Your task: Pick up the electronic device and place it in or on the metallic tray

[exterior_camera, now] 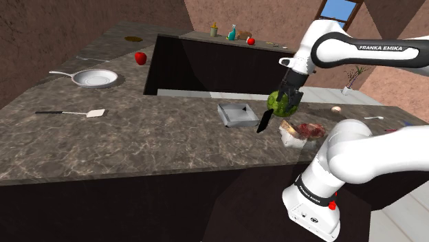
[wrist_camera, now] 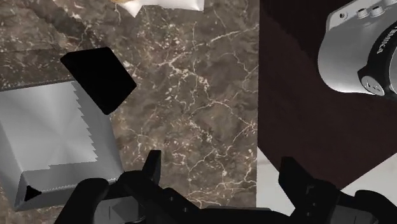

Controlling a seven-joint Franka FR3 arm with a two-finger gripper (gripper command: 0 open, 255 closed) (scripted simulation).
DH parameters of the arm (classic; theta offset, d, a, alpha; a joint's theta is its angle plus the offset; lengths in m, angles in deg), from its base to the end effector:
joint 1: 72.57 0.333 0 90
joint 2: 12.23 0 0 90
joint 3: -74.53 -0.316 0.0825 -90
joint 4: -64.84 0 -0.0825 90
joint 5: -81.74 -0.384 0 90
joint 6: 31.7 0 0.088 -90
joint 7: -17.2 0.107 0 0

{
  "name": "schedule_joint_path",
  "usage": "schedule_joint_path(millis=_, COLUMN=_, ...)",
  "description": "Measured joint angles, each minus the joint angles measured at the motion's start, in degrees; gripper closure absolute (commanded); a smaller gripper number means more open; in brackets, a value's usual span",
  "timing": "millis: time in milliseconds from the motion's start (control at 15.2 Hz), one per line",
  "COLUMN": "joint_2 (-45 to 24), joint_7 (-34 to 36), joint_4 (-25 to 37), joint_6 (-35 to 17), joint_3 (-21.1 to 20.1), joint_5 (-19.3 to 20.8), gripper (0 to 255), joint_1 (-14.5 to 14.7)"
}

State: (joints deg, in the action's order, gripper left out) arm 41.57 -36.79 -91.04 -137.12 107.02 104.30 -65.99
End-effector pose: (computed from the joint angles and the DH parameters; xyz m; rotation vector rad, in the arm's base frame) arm 0.2644 -0.1543 0.4404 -2.8350 -1.2133 -0.0609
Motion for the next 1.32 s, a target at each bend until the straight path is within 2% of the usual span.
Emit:
schedule_joint_path(millis=198, joint_2=-3.87, joint_7=-10.26, joint_4=1.29, joint_6=-4.15, joint_3=7.42, joint_5=3.99, gripper=0, joint_1=2.41)
schedule_joint_path(millis=396, joint_2=-9.83, joint_7=-20.46, joint_4=3.55, joint_6=-9.89, joint_3=16.09, joint_5=6.98, gripper=0, joint_1=6.95)
schedule_joint_path(millis=528, joint_2=-13.39, joint_7=-26.89, joint_4=5.11, joint_6=-13.29, joint_3=21.45, joint_5=7.9, gripper=0, joint_1=10.94)
schedule_joint_path(millis=792, joint_2=-20.7, joint_7=-40.18, joint_4=9.87, joint_6=-19.38, joint_3=34.13, joint_5=7.75, gripper=0, joint_1=21.7)
schedule_joint_path(millis=924, joint_2=-22.57, joint_7=-42.44, joint_4=10.37, joint_6=-21.59, joint_3=37.58, joint_5=7.55, gripper=0, joint_1=24.89)
schedule_joint_path(millis=1320, joint_2=-26.02, joint_7=-43.65, joint_4=8.84, joint_6=-27.5, joint_3=44.07, joint_5=7.56, gripper=0, joint_1=29.93)
